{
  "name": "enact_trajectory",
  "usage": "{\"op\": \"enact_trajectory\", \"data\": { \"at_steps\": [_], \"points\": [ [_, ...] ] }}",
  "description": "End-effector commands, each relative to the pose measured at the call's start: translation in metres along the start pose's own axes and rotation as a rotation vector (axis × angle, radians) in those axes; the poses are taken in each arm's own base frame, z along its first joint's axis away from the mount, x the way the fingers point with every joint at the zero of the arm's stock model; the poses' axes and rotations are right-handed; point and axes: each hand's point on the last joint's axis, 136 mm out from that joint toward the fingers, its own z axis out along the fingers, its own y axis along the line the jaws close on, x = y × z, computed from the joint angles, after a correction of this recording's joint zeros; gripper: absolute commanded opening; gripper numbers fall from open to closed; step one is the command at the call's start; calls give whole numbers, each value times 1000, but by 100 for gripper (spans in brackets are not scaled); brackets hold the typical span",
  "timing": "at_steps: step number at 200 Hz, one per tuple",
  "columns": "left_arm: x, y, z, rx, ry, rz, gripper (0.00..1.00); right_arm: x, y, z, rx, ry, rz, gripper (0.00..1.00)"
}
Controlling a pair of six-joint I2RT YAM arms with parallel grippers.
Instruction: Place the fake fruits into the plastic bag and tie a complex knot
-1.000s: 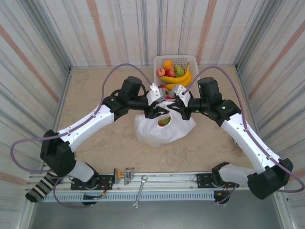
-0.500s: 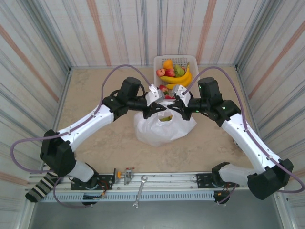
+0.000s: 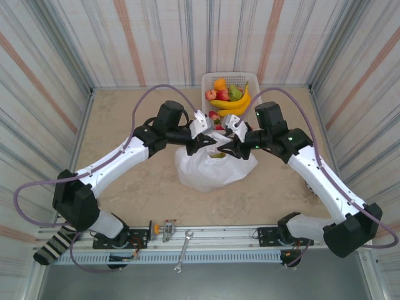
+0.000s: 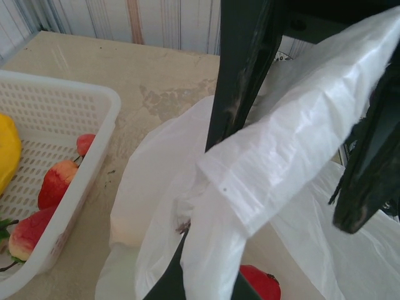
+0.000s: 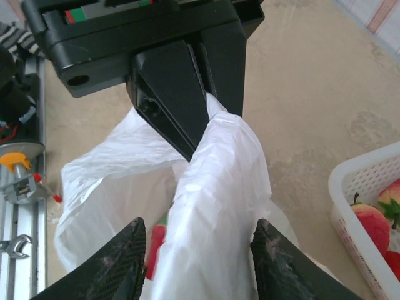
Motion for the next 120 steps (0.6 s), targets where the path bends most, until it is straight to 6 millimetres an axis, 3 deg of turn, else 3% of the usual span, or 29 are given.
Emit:
{"op": "enact_trajectory", "data": {
  "at_steps": [1,39,70,90,120],
  "points": [
    [-2,-4,-4,22,-3,11,3,-12,-5,3,18,-14,-33,43],
    [-1,-3,-5,14,4,15,3,-16,-5,3,27,-35,-38,29],
    [-2,-3,-6,8,4,20,8,-16,-5,3,30,-44,-33,0],
    [-5,-4,-11,4,-9,25,17,-15,-7,2,49,-48,-30,0],
    [-18,-5,-31,12,-82,6,41,-16,-12,-1,99,-68,-45,0]
  ]
}}
